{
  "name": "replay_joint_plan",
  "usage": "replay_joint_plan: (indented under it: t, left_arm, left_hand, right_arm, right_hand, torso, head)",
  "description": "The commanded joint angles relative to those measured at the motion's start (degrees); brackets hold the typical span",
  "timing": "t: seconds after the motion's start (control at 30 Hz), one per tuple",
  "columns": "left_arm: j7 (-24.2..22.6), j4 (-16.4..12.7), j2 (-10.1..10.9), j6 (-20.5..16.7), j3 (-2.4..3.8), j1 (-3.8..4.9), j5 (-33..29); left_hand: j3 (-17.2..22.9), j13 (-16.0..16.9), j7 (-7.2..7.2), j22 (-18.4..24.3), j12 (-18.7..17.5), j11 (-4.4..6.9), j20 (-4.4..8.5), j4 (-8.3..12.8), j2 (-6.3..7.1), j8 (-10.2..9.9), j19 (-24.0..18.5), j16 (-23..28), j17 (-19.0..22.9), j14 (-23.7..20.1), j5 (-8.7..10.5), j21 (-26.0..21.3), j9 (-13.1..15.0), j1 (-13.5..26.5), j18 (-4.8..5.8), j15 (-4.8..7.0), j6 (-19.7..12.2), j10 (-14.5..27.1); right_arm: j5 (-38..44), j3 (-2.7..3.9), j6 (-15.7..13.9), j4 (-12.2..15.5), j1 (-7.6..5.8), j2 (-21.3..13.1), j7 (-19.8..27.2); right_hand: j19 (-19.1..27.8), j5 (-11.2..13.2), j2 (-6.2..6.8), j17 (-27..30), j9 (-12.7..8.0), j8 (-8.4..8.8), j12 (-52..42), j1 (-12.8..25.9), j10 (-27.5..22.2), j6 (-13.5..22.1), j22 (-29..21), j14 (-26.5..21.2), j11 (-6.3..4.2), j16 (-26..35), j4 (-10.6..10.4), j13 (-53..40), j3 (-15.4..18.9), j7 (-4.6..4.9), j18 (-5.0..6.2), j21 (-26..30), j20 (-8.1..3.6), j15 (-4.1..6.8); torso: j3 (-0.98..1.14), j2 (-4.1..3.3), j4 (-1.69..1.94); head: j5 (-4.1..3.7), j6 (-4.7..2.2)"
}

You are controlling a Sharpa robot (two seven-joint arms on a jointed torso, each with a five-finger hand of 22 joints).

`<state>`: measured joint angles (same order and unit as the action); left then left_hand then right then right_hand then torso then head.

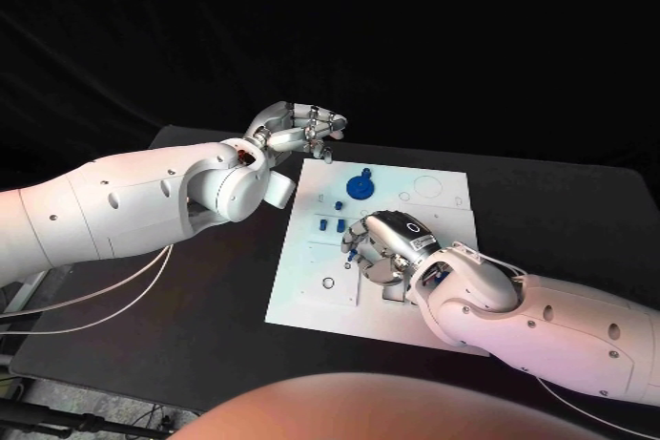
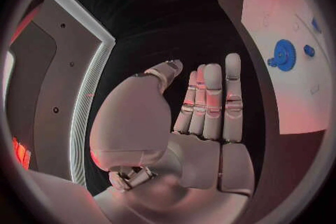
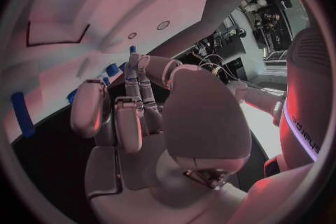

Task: Assemble the parts on the task board

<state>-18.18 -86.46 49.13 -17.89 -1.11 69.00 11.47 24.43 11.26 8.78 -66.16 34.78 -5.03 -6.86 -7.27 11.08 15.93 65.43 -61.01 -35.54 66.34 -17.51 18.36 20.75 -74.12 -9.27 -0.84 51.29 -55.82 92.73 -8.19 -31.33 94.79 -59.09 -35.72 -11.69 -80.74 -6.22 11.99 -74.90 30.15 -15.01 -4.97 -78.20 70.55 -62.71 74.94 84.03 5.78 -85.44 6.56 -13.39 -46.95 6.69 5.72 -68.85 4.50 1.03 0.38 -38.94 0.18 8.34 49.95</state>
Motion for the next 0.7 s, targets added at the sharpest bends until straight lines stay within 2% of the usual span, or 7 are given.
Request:
replay_joint_plan:
  t: [0.03, 0.7]
  left_arm:
    - [-0.3, 0.0, 0.0, 1.0, 0.03, 0.02, -0.2]
    - [-0.2, -0.1, 0.2, 1.2, -0.01, 0.02, -0.1]
  left_hand:
    - [0.0, -0.1, 0.03, 0.1, -0.3, 0.13, -0.07, 0.1, -0.32, -0.1, 0.4, 0.1, 0.0, 0.0, -0.25, -0.3, 0.0, -0.3, -0.98, -0.1, -0.2, 0.5]
    - [0.0, -0.1, 0.03, 0.1, -0.3, 0.12, -0.08, 0.0, -0.36, -0.1, 0.4, 0.1, 0.0, 0.0, -0.25, -0.4, 0.0, -0.2, -0.98, -0.11, -0.2, 0.5]
  right_arm:
    - [0.3, -0.02, 1.2, -0.2, 0.18, 0.1, 0.6]
    - [0.8, -0.11, 2.0, -0.6, 0.51, 0.6, 0.2]
  right_hand:
    - [0.2, -0.2, -0.31, -3.7, 0.1, 0.22, -0.4, 0.0, 3.4, -0.3, 3.7, 3.7, -2.75, -0.1, -0.1, -2.2, -0.3, -0.02, -0.62, 0.3, -0.18, 0.43]
    - [0.3, -0.2, -0.35, -3.7, 0.1, 0.26, -0.3, 0.1, 3.4, -0.3, 3.6, 3.6, -2.75, -0.1, -0.1, -2.2, -0.3, -0.02, -0.58, 0.5, -0.18, 0.42]
  torso:
    - [-0.03, 0.03, 0.04]
    - [-0.05, 0.0, 0.0]
  head:
    - [-0.04, 0.05]
    - [0.26, 0.05]
